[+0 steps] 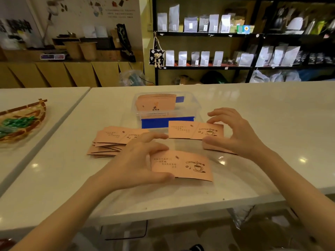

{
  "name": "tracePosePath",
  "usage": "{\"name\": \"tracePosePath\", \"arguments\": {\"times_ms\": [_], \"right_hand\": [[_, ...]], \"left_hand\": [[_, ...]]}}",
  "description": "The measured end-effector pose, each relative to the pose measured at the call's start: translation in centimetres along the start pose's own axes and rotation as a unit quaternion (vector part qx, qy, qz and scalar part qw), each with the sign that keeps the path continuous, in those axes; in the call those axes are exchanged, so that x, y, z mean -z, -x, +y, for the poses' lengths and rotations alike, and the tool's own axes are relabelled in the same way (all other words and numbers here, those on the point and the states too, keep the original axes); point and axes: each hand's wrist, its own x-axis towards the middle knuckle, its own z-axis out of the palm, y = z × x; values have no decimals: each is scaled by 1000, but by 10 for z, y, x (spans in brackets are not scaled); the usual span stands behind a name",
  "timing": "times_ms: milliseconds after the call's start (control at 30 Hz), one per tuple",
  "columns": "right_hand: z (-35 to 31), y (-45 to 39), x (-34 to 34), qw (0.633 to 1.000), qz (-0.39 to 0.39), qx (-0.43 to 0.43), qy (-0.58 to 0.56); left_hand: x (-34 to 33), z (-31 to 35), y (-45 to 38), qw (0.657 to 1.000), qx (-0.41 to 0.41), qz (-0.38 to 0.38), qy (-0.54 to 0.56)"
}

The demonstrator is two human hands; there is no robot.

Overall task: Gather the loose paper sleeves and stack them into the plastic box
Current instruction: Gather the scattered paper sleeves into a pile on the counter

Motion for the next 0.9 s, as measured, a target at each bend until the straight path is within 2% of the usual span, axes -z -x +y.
{"name": "tracePosePath", "arguments": {"times_ms": [167,367,467,633,767,900], "right_hand": [[-26,-16,-1,998,46,19,-30],[-57,-42,-25,994,77,53,-59],[-71,-54,-41,994,60,76,-47],[-89,-68,-73,993,18,118,-6],[-93,-69,-95,993,-9,116,20],[-89,-62,-112,995,-42,83,43]], "left_hand": [[34,-5,8,998,4,62,24],[62,-50,9,986,103,133,21],[64,-69,10,979,163,123,6],[60,-88,15,970,212,115,2],[54,-98,19,973,208,90,42],[47,-101,21,970,199,98,95]]}}
